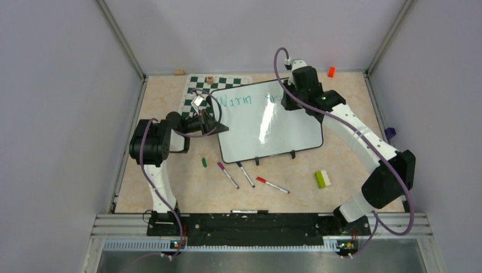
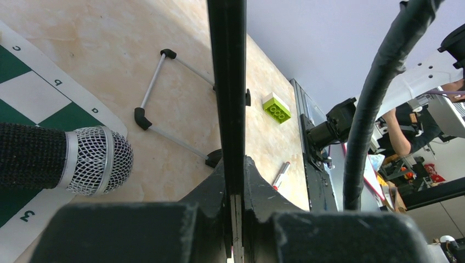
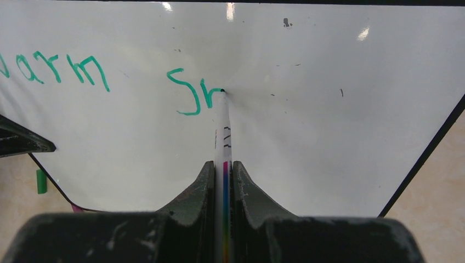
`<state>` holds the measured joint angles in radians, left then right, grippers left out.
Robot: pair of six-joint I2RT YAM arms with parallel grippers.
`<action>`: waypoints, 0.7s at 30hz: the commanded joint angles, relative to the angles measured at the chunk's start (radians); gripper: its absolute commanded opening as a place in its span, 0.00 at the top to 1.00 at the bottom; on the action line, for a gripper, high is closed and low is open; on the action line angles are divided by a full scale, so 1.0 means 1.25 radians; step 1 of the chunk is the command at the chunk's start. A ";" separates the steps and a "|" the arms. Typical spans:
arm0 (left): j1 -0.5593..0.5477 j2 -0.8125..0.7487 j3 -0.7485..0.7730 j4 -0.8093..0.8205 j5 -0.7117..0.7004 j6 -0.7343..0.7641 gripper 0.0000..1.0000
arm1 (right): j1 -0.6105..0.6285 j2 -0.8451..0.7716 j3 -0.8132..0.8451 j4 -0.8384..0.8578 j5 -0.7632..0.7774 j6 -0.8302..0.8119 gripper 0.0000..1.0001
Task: Write a sentence on the whiteboard
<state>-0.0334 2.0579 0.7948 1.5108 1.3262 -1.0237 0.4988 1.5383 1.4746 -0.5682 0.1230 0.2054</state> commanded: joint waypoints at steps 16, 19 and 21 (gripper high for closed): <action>0.021 -0.006 0.014 0.087 -0.022 0.039 1.00 | -0.025 0.020 0.067 -0.013 0.044 -0.006 1.00; 0.021 -0.007 0.014 0.087 -0.022 0.040 1.00 | -0.034 0.030 0.079 -0.017 0.050 -0.003 1.00; 0.021 -0.007 0.013 0.087 -0.022 0.040 1.00 | -0.041 0.028 0.074 -0.021 0.053 -0.001 1.00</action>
<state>-0.0334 2.0579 0.7948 1.5112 1.3266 -1.0229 0.4782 1.5562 1.5291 -0.5987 0.1497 0.2039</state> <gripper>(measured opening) 0.091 0.097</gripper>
